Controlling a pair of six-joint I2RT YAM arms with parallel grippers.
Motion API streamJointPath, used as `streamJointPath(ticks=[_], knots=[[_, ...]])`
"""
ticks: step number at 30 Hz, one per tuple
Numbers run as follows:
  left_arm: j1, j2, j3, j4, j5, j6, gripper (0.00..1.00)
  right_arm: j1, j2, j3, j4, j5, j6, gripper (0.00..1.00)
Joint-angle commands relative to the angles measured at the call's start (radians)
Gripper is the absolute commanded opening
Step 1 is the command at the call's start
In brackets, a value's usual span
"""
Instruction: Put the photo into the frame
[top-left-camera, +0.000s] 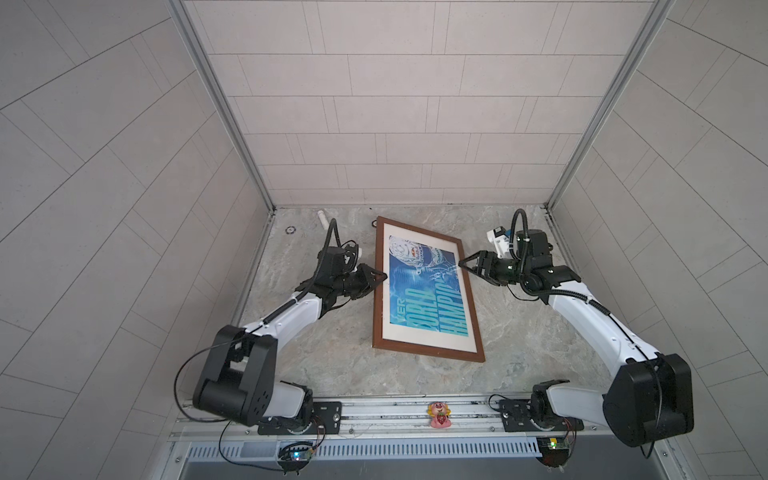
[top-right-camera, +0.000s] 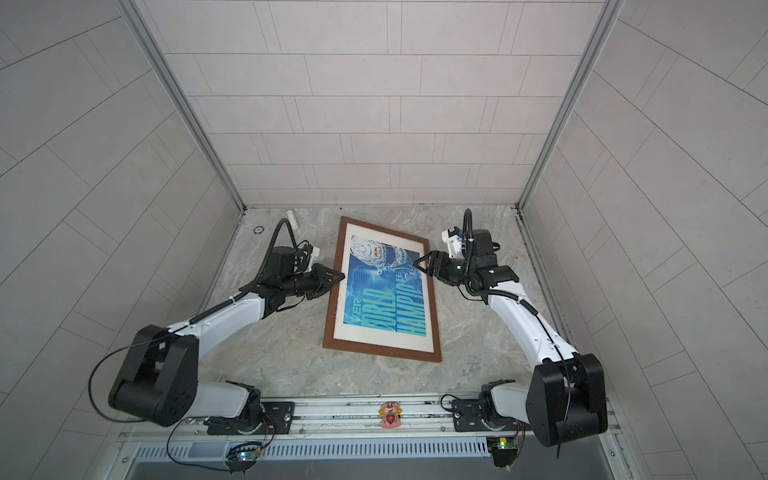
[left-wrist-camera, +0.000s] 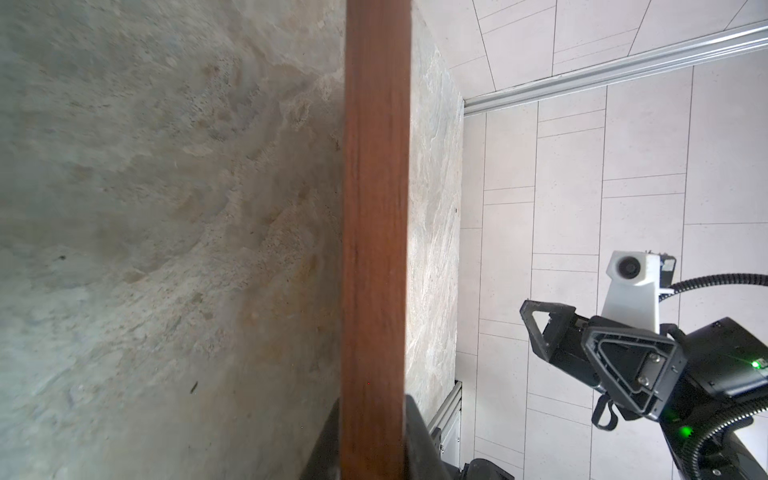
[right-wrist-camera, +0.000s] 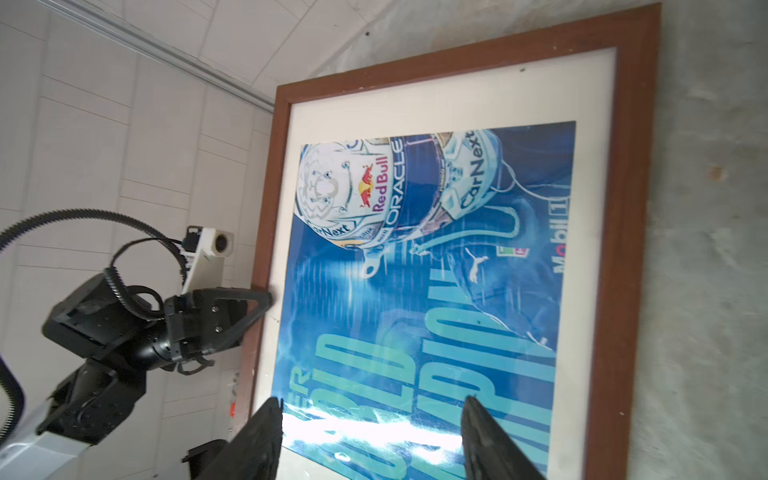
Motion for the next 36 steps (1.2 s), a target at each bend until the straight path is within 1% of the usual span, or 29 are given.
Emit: streamJointPath(ticks=[1, 3, 4, 6, 7, 10, 12, 14, 16, 17, 20, 23, 24, 25, 27, 30, 31, 32, 34, 36], knots=[[-0.006, 0.142, -0.015, 0.142, -0.054, -0.012, 0.02, 0.003, -0.036, -0.027, -0.048, 0.139, -0.089, 0.72], [-0.006, 0.202, -0.042, 0.21, -0.07, -0.027, 0.03, 0.011, -0.065, -0.048, -0.043, 0.201, -0.126, 0.8], [-0.006, 0.213, -0.052, 0.204, -0.099, -0.014, 0.06, 0.012, -0.077, -0.057, -0.046, 0.242, -0.148, 0.85], [-0.006, 0.224, -0.044, 0.11, -0.186, 0.035, 0.14, 0.013, -0.096, -0.07, -0.066, 0.326, -0.177, 0.98], [-0.006, 0.23, -0.034, 0.071, -0.208, 0.065, 0.15, 0.011, -0.105, -0.08, -0.073, 0.374, -0.185, 0.99], [-0.005, 0.228, -0.018, 0.001, -0.247, 0.108, 0.19, 0.01, -0.116, -0.096, -0.068, 0.425, -0.214, 0.99], [-0.004, 0.235, 0.002, -0.063, -0.276, 0.142, 0.25, 0.011, -0.112, -0.102, -0.057, 0.436, -0.223, 0.99], [0.0, 0.254, 0.023, -0.106, -0.28, 0.15, 0.3, 0.011, -0.107, -0.106, -0.047, 0.453, -0.228, 0.99], [0.002, 0.273, 0.031, -0.117, -0.291, 0.175, 0.42, 0.01, -0.112, -0.112, -0.035, 0.486, -0.23, 0.99], [0.0, 0.279, 0.033, -0.122, -0.3, 0.179, 0.45, 0.01, -0.119, -0.117, -0.03, 0.502, -0.234, 0.99], [0.005, 0.294, 0.052, -0.161, -0.311, 0.198, 0.49, 0.008, -0.147, -0.136, -0.009, 0.536, -0.265, 0.99], [0.006, 0.257, 0.058, -0.226, -0.343, 0.209, 0.56, 0.003, -0.177, -0.142, -0.01, 0.553, -0.292, 0.99], [0.006, 0.226, 0.065, -0.272, -0.369, 0.216, 0.6, 0.001, -0.191, -0.145, -0.01, 0.565, -0.301, 0.99], [0.006, 0.189, 0.076, -0.326, -0.404, 0.227, 0.68, 0.0, -0.209, -0.151, -0.008, 0.582, -0.304, 0.99], [0.007, 0.111, 0.119, -0.446, -0.469, 0.263, 0.83, 0.0, -0.265, -0.182, 0.033, 0.611, -0.363, 0.99], [0.011, 0.007, 0.233, -0.649, -0.627, 0.361, 0.86, 0.0, -0.367, -0.292, 0.237, 0.655, -0.484, 0.99], [0.012, -0.024, 0.268, -0.693, -0.696, 0.393, 0.86, -0.002, -0.395, -0.347, 0.324, 0.68, -0.517, 0.99], [0.015, -0.051, 0.29, -0.716, -0.764, 0.415, 0.86, -0.003, -0.411, -0.384, 0.39, 0.714, -0.525, 0.99], [0.034, -0.1, 0.294, -0.69, -0.918, 0.472, 0.86, -0.007, -0.417, -0.419, 0.485, 0.829, -0.544, 0.99], [0.081, -0.146, 0.24, -0.6, -0.958, 0.551, 0.86, -0.011, -0.408, -0.468, 0.586, 0.943, -0.577, 0.99]])
